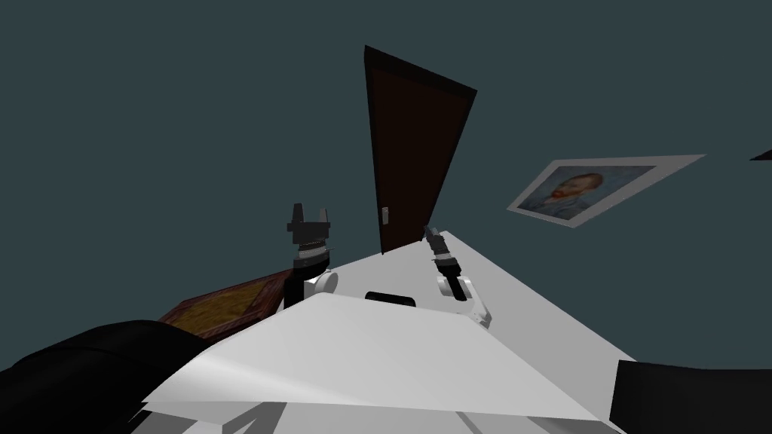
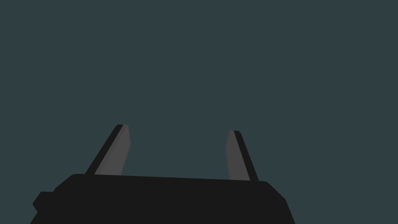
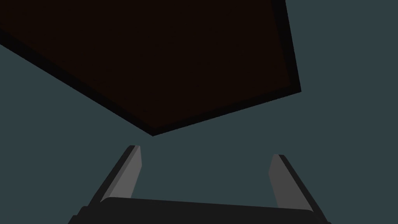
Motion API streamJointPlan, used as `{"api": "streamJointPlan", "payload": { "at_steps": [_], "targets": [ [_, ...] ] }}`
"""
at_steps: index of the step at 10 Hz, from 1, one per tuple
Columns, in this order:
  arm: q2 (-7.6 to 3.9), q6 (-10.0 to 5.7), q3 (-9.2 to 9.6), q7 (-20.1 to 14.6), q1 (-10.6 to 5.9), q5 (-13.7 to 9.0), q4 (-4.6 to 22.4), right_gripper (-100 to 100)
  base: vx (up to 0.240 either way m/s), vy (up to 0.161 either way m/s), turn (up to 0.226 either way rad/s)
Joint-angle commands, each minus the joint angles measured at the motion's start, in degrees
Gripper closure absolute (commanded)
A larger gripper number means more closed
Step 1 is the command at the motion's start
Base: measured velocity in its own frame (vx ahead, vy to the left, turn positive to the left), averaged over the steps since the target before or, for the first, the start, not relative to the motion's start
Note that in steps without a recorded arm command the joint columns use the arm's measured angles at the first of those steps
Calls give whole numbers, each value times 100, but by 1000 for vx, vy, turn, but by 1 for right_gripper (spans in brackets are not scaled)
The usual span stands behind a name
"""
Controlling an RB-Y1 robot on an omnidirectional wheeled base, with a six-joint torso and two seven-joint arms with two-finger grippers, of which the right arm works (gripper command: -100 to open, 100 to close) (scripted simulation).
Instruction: Pull the door open
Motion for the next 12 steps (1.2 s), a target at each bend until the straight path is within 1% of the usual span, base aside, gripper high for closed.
{"api": "streamJointPlan", "payload": {
  "at_steps": [1, 12],
  "targets": [
    [-1, 14, 29, 121, -55, 195, 156, -100, 95, 70, 4],
    [-59, -22, 69, 840, -681, 1372, 1541, -100, 100, 71, 6]
  ]
}}
